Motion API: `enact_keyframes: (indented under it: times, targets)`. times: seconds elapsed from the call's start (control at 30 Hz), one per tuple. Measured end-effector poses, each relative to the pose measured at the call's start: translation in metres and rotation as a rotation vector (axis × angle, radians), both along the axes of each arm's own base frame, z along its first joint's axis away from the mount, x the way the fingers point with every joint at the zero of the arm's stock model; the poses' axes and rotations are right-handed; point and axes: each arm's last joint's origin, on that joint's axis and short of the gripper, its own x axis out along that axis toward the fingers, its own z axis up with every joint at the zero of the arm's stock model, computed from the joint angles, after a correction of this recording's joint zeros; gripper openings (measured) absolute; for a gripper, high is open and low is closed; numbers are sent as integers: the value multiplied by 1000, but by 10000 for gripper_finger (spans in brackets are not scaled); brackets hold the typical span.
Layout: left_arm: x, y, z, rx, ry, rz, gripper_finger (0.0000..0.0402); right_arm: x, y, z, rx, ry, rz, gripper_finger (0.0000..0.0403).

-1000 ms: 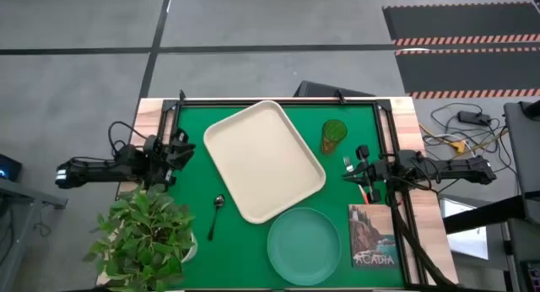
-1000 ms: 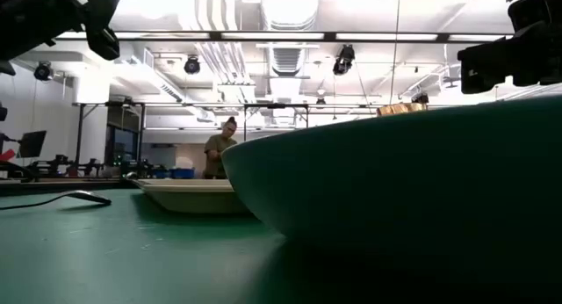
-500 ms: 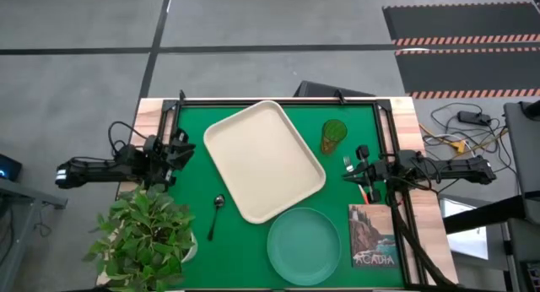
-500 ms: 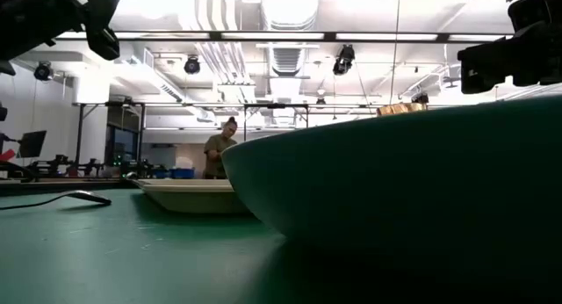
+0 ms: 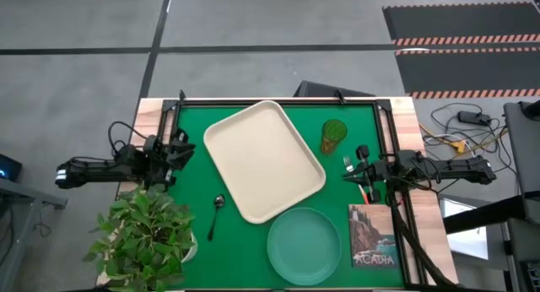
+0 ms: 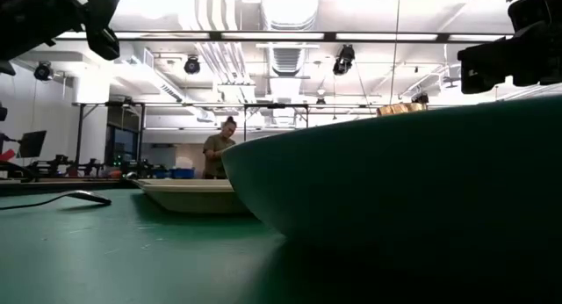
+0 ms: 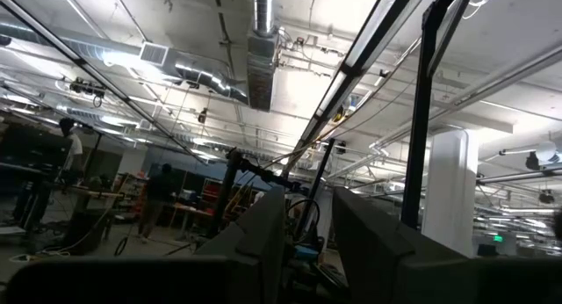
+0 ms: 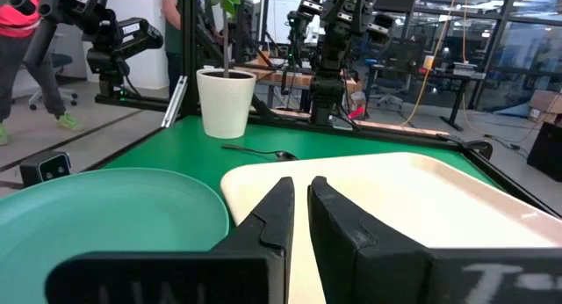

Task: Pick and place plate/cup/fork/spoon on tray

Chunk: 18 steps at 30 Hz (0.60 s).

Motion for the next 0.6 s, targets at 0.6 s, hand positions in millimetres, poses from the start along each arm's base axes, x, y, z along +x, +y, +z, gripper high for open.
enact_keyframes:
  times: [0.6]
  targets:
    - [0,0,0,235,16,144,81,0,0,0,0,0,0,27]
